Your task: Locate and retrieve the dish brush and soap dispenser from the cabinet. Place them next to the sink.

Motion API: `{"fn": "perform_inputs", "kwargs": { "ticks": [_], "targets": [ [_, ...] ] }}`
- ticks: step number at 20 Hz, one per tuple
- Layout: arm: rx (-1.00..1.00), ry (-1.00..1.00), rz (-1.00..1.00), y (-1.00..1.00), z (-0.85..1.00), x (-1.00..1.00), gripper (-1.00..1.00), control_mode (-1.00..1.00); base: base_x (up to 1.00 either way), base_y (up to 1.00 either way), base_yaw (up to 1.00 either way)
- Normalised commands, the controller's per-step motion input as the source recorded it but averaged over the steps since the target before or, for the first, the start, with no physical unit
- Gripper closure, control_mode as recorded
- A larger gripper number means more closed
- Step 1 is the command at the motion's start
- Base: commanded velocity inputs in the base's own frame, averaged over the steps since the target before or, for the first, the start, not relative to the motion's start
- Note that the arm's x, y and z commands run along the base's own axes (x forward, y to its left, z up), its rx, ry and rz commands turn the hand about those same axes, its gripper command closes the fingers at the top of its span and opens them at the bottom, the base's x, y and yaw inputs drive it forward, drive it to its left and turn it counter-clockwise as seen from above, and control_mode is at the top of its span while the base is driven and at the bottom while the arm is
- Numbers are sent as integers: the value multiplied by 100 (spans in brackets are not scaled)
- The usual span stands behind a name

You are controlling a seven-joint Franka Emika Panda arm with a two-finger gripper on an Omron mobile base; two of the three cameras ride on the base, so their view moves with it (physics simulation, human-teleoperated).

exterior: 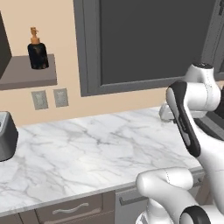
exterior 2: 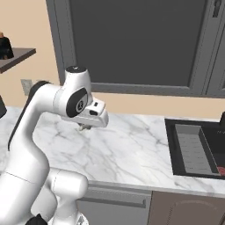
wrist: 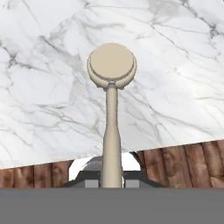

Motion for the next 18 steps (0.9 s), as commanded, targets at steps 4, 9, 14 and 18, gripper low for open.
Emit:
{"fn": "perform_inputs", "kwargs": {
  "ticks": [4,9,14,18],
  "targets": [
    [-12,-14,-10,-33,-47,37,100,-100,0,0,0],
    [-10,-19,-10,-40,-46,39,100,-100,0,0,0],
    [0,-3,-3,-58,-12,64,100,-100,0,0,0],
    [0,12,0,-46,4,47,100,-100,0,0,0]
  ]
}}
